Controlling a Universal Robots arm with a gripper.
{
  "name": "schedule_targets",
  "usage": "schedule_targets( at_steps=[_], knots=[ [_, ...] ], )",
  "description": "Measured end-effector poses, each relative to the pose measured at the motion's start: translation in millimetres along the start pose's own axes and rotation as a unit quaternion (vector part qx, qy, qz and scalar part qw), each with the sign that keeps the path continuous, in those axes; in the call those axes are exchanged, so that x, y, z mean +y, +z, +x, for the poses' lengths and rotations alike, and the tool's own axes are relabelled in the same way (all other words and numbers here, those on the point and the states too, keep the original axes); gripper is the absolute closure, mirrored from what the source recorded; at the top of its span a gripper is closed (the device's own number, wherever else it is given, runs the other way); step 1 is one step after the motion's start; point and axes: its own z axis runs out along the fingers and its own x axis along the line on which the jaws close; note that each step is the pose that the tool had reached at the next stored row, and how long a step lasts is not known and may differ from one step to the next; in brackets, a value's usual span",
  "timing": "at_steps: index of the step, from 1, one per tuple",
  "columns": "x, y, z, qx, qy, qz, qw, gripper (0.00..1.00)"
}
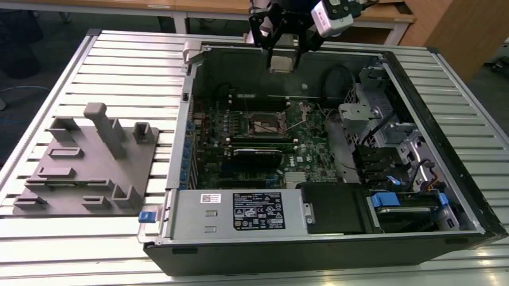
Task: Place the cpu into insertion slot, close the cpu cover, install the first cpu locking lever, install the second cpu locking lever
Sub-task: 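Place the cpu into insertion slot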
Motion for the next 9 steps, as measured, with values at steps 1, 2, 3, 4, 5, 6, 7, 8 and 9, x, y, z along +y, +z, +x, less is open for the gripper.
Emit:
schedule_targets(
  at_steps=[1,2,3,4,5,6,7,8,9],
  knots=[
    [0.0,0.3,0.0,0.0000,0.000,-0.0001,1.00000,0.46],
    [0.0,0.6,0.0,0.0000,0.000,0.0000,1.00000,0.46],
    [-0.1,0.6,0.0,0.0000,0.000,0.0000,1.00000,0.46],
    [-0.1,0.7,0.0,0.0000,0.000,0.0000,1.00000,0.46],
    [-0.1,0.9,0.0,0.0000,0.000,0.0000,1.00000,0.46],
    [-0.1,1.1,0.0,-0.0001,0.000,0.0001,1.00000,0.46],
    [-0.2,1.7,0.0,0.0000,0.000,0.0004,1.00000,0.46],
    [-0.2,1.8,0.0,0.0000,0.000,0.0004,1.00000,0.46],
    [-0.2,1.9,0.0,0.0000,0.000,0.0004,1.00000,0.46]
  ],
)
